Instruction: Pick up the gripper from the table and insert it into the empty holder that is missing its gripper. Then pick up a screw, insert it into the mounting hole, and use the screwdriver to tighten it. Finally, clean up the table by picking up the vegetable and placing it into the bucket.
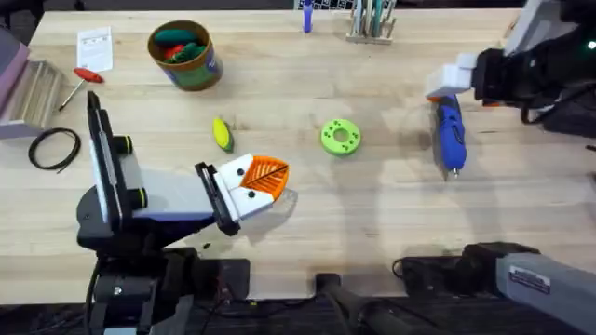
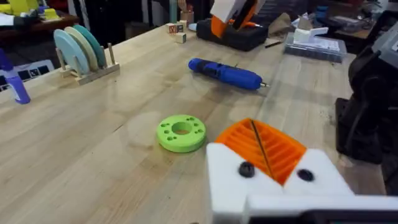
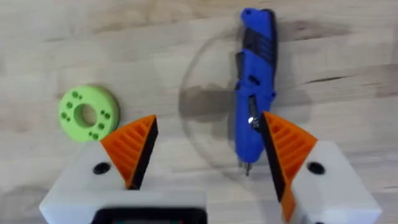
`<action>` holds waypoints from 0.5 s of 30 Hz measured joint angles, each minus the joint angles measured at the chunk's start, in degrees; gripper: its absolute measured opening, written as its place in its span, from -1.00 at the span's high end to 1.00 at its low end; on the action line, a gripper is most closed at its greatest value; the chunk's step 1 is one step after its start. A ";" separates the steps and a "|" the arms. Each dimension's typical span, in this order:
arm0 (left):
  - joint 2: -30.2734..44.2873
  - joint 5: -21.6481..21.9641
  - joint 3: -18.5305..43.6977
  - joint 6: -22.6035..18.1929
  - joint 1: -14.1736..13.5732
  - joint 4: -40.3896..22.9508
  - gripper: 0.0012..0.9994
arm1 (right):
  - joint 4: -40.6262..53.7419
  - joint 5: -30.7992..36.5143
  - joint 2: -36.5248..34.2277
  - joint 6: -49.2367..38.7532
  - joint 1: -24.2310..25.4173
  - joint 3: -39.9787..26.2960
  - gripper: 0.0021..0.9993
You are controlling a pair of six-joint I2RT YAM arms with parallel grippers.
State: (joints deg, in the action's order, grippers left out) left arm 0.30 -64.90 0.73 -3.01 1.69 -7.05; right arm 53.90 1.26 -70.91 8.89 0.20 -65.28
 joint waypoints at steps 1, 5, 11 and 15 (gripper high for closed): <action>0.00 0.00 0.00 -0.01 0.00 0.00 0.99 | -0.62 0.00 -0.41 -0.24 0.96 0.08 -0.97; 0.02 0.00 0.00 -0.02 0.00 0.02 0.99 | -1.74 0.04 -3.48 -2.86 4.13 0.10 -0.97; 0.01 0.00 0.00 0.00 0.00 0.01 0.99 | -5.41 0.62 -8.89 -5.59 5.78 0.11 -0.98; 0.01 0.00 0.00 -0.01 0.00 0.01 0.99 | -6.56 1.02 -12.57 -7.06 7.65 0.10 -0.98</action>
State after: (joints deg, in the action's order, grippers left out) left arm 0.31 -64.90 0.73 -3.02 1.69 -7.04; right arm 47.34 2.28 -83.48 1.83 7.85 -65.18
